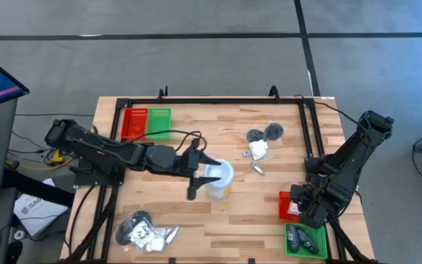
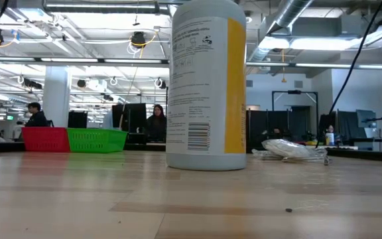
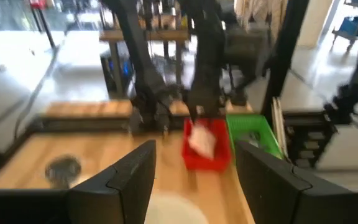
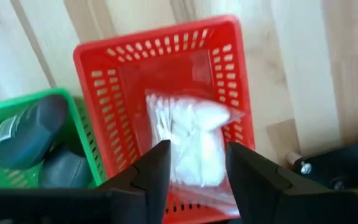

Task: Pick & Place Travel size toiletries
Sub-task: Put the white cotton pack into the bottom red basket

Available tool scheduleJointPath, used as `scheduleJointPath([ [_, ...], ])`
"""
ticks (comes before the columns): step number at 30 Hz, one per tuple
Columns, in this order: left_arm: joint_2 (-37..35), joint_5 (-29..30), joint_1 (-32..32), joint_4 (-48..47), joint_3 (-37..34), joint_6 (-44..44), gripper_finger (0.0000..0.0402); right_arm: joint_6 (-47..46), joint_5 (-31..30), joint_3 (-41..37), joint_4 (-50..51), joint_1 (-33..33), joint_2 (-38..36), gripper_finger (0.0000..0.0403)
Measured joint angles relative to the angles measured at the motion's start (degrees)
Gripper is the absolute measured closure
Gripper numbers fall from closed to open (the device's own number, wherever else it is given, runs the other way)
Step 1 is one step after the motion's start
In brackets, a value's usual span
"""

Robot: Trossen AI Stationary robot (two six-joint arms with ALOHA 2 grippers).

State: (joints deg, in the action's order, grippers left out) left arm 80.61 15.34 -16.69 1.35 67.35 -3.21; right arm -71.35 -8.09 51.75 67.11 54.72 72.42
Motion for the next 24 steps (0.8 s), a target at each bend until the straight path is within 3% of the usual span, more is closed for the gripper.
scheduleJointPath([
  [9,-5.4,0.1,-6.7,-14.3,0.0,-11.1,0.0192,1.5,-8.1,0.0,0.2,-0.1,-0.1,0.0275],
  [24,-5.6,0.0,-16.1,-36.4,0.0,-35.3,0.0192,6.1,-18.8,0.0,0.1,-5.4,-0.1,0.0277],
])
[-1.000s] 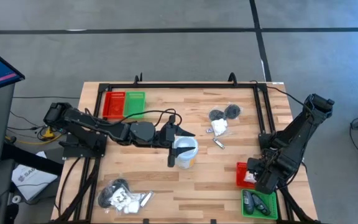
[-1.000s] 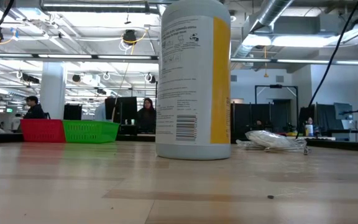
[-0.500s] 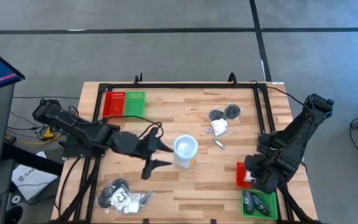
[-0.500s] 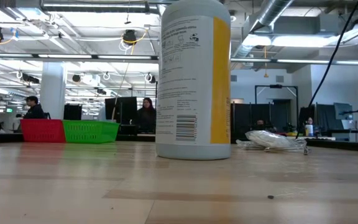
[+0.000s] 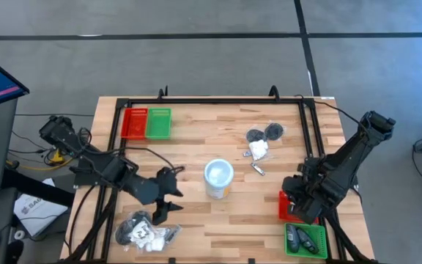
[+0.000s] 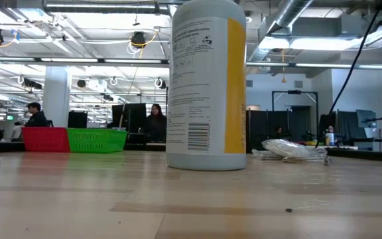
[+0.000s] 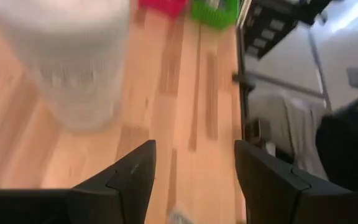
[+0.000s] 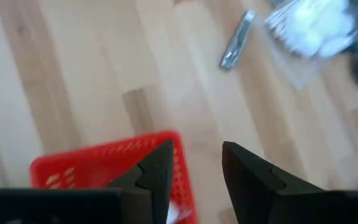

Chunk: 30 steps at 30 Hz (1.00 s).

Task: Pick & Place Travel size toiletries
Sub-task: Put the white cotton pack into the bottom red basket

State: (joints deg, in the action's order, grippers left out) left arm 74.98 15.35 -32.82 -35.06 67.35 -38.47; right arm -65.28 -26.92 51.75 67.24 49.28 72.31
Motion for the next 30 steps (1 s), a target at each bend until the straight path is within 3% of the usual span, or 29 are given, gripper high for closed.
scheduleJointPath([
  [16,0.0,-1.8,-8.2,-2.6,-11.2,-17.0,0.0192,11.2,-10.3,3.4,-2.2,-8.5,0.0,0.0277],
  [30,0.0,-5.3,-13.8,2.7,-19.8,-26.2,0.0192,24.2,-10.6,3.5,-13.4,-15.3,0.0,0.0277],
])
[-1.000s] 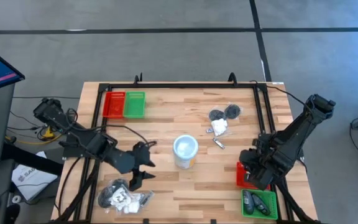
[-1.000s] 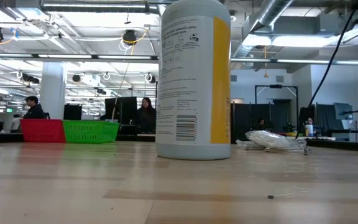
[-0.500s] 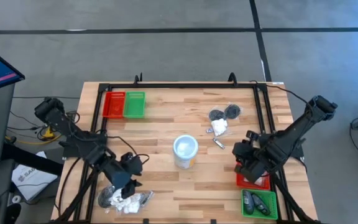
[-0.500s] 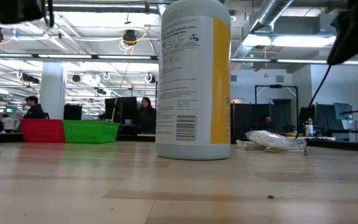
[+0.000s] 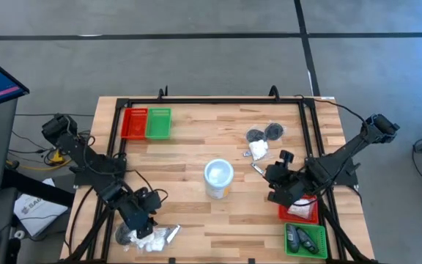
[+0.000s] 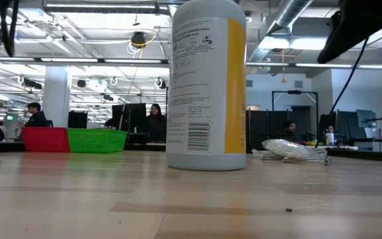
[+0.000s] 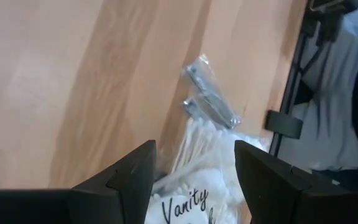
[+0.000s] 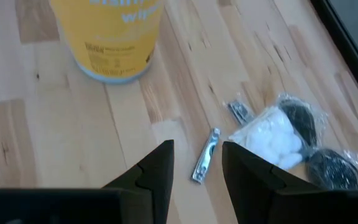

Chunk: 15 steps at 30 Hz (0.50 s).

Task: Pick & Place Travel size toiletries
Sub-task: Put the white cotton pack into the bottom red basket

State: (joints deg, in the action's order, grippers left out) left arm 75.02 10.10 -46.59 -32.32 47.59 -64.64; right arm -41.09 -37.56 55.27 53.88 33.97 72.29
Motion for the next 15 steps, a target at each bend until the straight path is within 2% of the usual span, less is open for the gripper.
scheduleJointPath([
  [8,0.0,0.0,-3.8,5.5,-4.2,-0.2,0.0192,1.2,0.0,0.0,-1.2,-3.3,0.0,0.0277],
  [15,0.0,0.0,-4.5,12.0,-9.9,-1.7,0.0192,2.6,0.0,0.0,-1.7,-4.2,0.0,0.0277],
])
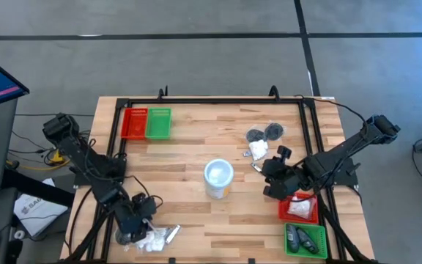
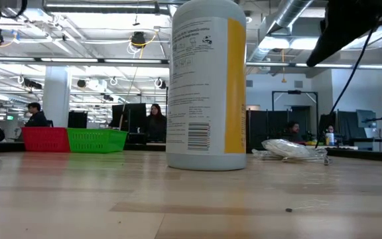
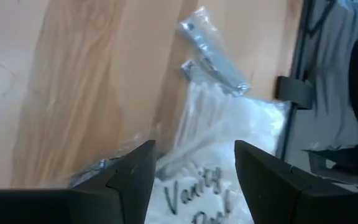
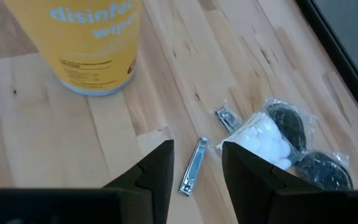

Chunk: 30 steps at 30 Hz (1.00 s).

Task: Pick & Place Travel size toiletries
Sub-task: Put the white cotton pack into the bottom red basket

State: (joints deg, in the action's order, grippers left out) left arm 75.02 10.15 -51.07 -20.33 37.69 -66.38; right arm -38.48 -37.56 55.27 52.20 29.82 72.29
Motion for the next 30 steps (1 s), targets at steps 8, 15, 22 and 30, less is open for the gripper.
scheduleJointPath([
  [8,0.0,0.0,0.0,3.9,-3.1,-0.1,0.0192,3.1,0.0,0.0,-2.6,0.0,0.0,0.0277],
  [15,0.0,-0.5,-1.1,4.3,-3.1,-0.1,0.0192,3.1,0.0,0.0,-2.8,0.0,0.0,0.0277],
  [22,0.0,0.5,-2.3,4.6,-5.0,0.4,0.0192,3.1,0.0,0.0,-3.6,0.0,0.0,0.0277],
  [30,0.0,0.9,-2.3,5.6,-7.3,0.4,0.0193,3.1,0.0,0.0,-4.3,0.0,0.0,0.0277],
])
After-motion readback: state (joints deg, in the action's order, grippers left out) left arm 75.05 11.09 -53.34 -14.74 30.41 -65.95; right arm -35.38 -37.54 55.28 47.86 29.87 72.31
